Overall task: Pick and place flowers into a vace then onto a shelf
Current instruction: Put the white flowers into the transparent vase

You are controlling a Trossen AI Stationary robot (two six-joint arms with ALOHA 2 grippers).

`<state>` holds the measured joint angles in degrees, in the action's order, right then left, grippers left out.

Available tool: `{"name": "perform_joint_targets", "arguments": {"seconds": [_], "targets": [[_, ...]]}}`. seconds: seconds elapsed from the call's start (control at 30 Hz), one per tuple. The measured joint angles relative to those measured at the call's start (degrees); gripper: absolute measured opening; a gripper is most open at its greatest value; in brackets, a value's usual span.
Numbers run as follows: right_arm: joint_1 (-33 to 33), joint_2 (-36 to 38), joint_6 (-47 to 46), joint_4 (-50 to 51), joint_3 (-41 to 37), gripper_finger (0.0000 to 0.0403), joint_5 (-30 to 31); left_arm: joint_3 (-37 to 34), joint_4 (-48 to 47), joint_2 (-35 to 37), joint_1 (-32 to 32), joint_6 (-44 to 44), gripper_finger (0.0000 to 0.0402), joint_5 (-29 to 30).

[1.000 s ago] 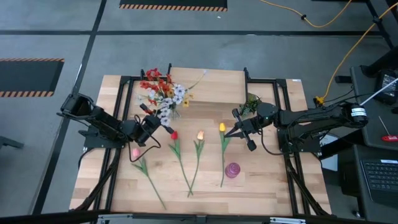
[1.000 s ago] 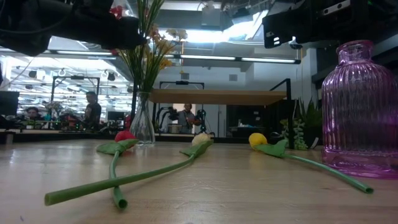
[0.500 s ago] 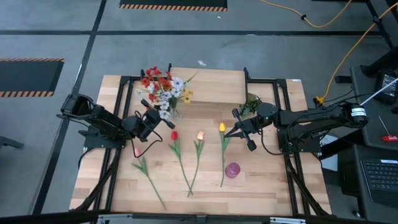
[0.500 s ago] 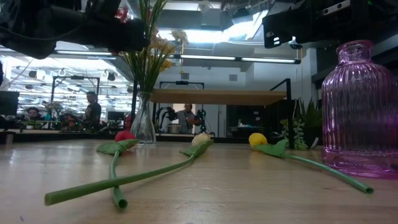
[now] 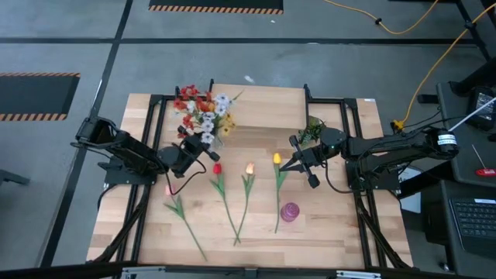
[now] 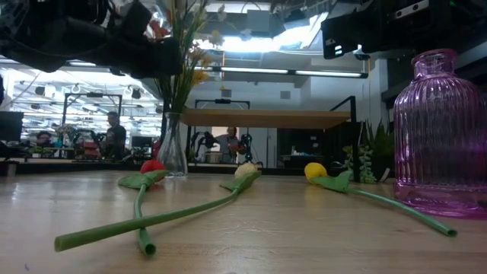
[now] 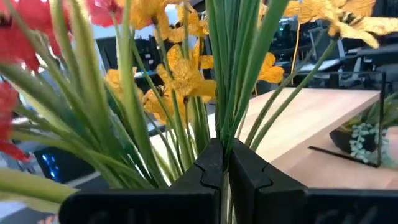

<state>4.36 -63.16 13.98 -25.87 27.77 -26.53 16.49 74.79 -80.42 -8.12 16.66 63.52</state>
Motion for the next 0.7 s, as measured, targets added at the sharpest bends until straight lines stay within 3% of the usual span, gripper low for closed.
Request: {"name": "perform_joint_targets", "arguments": {"seconds": [0.23, 0.47, 0.7], "targets": [[-0.02, 0.00, 0.00, 0.01, 0.00, 0.0005, 0.01, 0.00, -1.33, 0.00, -0.02, -1.98, 0.0004, 0.01], [-0.02, 0.00, 0.00, 0.00, 0.00, 0.0005, 0.01, 0.00, -10.00, 0.00, -0.02, -8.41, 0.0012, -0.12], [-0.02, 0.00, 0.01, 0.02, 0.00, 0.0005, 0.01, 0.00, -10.45, -0.02, -0.09, -8.98, 0.0030, -0.12]]}}
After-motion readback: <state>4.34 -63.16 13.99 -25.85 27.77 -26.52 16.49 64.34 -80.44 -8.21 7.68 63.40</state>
